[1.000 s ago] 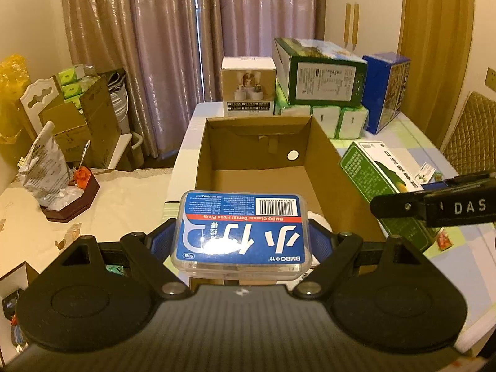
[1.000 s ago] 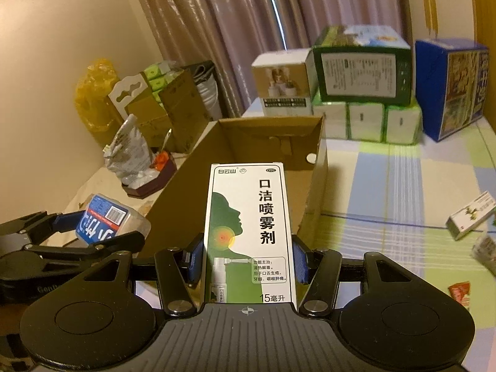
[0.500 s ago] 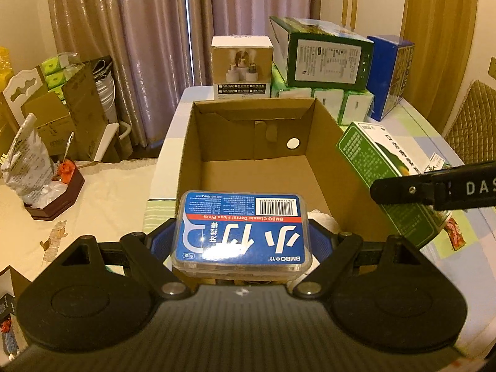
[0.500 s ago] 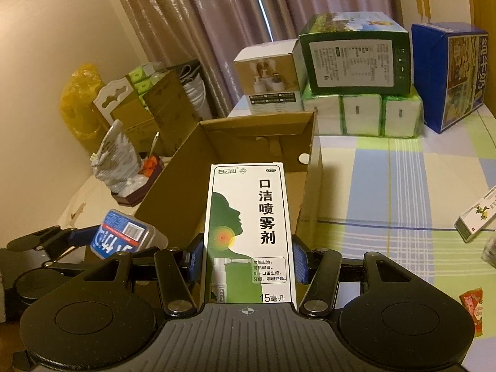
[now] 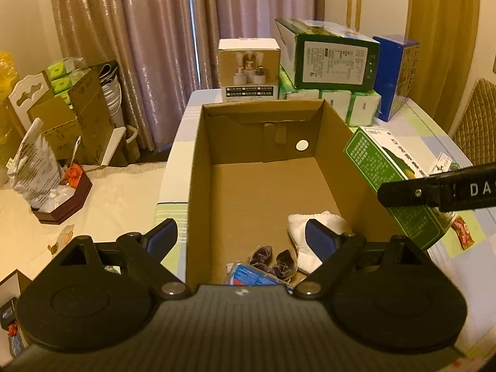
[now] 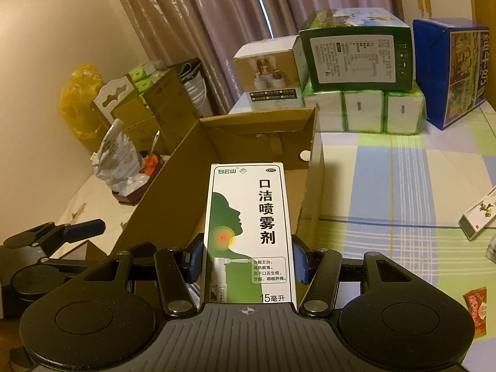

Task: Organize objects
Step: 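Lower both boxes into the cardboard box and open both tools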

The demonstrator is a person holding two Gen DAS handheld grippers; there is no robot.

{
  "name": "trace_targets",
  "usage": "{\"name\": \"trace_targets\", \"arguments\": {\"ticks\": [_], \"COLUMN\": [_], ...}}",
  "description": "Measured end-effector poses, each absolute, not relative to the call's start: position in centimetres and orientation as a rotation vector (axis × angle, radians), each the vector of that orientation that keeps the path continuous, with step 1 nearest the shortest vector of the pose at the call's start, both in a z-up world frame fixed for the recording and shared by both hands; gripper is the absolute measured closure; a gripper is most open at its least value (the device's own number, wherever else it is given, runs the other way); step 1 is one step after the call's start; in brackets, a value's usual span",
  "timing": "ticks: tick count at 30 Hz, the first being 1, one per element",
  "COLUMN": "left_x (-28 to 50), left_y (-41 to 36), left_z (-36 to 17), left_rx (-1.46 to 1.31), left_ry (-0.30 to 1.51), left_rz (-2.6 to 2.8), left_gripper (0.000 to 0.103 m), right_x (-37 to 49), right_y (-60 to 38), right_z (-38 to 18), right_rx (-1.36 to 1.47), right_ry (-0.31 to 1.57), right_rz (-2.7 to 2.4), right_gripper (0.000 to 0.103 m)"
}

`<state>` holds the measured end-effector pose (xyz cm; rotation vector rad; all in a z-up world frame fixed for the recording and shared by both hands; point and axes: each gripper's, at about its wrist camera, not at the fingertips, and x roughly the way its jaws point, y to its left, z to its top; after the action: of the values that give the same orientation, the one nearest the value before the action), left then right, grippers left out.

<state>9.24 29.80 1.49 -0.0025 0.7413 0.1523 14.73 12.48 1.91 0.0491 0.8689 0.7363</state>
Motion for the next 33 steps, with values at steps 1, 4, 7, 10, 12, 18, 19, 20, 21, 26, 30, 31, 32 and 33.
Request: {"name": "trace_targets", "arguments": {"ticks": [1,4,7,10,12,18,19,20,21,26,30,31,32,33], "left_x": [9.1,8.5,8.1,7.6,7.2,5.6,5.2,4.9,4.5,2.7,1.3,1.0,0.7,0.4], "left_y": [29.9,30.2,30.4,30.5,30.4,30.0,29.7,29.4,29.1,27.1,25.1,24.8,24.3,23.8], "left_z": [1.6,1.8,2.0,2.2,2.4,3.1,3.2,3.4,3.5,4.2,4.8,4.9,5.1,5.2], "left_rx": [-0.005,-0.014,-0.021,-0.023,-0.028,-0.065,-0.072,-0.075,-0.077,-0.085,-0.087,-0.093,-0.098,-0.098], "left_ry": [0.740,0.735,0.730,0.724,0.720,0.703,0.700,0.698,0.697,0.692,0.687,0.686,0.684,0.682], "left_rz": [0.155,0.165,0.174,0.186,0.190,0.200,0.199,0.199,0.198,0.182,0.159,0.155,0.149,0.142], "left_gripper": [0.016,0.016,0.016,0.015,0.014,0.013,0.013,0.012,0.012,0.011,0.009,0.009,0.008,0.007], "right_x": [14.7,14.5,14.7,14.8,14.7,13.5,13.1,12.7,12.3,10.1,8.1,7.8,7.3,6.9], "right_y": [12.5,12.8,13.1,13.0,12.7,10.2,9.7,9.2,8.6,5.8,3.3,2.7,2.0,1.4], "right_z": [2.0,2.0,2.0,2.1,2.5,3.4,3.5,3.7,3.8,4.5,4.8,4.8,4.8,4.8], "right_rx": [0.047,0.046,0.052,0.086,0.100,0.135,0.135,0.134,0.135,0.123,0.113,0.108,0.101,0.096], "right_ry": [0.868,0.869,0.870,0.844,0.829,0.818,0.818,0.817,0.816,0.807,0.797,0.797,0.798,0.798], "right_rz": [0.738,0.744,0.763,0.752,0.763,0.743,0.739,0.737,0.732,0.704,0.676,0.671,0.666,0.660], "right_gripper": [0.051,0.051,0.050,0.036,0.035,0.035,0.034,0.034,0.033,0.027,0.022,0.021,0.020,0.020]}}
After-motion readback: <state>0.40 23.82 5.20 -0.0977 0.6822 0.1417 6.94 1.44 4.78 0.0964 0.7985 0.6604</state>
